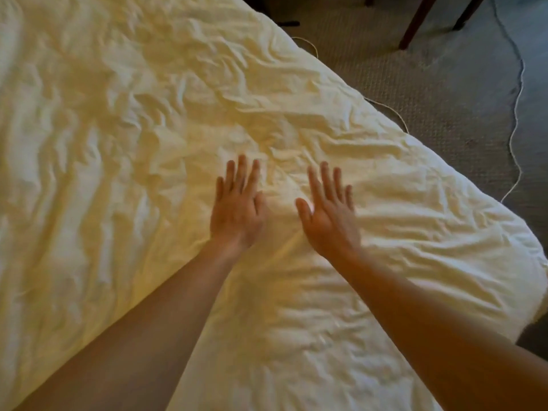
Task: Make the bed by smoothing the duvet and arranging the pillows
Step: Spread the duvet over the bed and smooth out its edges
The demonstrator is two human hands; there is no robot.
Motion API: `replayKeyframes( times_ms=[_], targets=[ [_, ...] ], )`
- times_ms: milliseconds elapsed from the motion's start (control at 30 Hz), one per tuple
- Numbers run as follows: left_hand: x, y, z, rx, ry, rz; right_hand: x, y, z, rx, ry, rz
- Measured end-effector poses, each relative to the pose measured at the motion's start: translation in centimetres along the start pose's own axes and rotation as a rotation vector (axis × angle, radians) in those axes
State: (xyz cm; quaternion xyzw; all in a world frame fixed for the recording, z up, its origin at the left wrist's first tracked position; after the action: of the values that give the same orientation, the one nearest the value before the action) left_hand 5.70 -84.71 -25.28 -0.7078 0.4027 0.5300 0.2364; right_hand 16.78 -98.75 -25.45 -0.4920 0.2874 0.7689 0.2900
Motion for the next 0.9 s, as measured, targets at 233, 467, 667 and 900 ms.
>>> replayKeyframes(
  times_ms=[233,467,667,900],
  targets=[
    [3.3,-3.5,6.4,0.1,-0.289,0.135,1.8,-7.9,-6.0,-0.067,0.238,0.058],
    [0.7,0.5,12.7,-0.398,-0.152,-0.042,-2.9,-6.4,-14.8,0.548,0.102,-0.105],
    [4.0,9.6,1.2,0.102,-0.067,0.068,4.6,6.5,1.1,-0.066,0.019,0.083],
    [2.0,20.3,13.9,-0.106,-0.316,0.118,3.3,12.1,-9.3,0.021,0.295,0.077]
  ],
)
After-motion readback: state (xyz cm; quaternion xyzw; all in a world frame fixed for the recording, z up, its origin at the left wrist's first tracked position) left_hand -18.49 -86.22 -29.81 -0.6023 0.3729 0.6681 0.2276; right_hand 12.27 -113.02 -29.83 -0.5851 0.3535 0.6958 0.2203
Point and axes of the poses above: each hand's wrist, its own y-axis away from the middle knuckle, its own x-axis out of the palm, z = x × y, the point moved 7 cm from there along -y, towards the middle knuckle, and after that the axes turned 5 degrees about x, right-handed, at the moved point
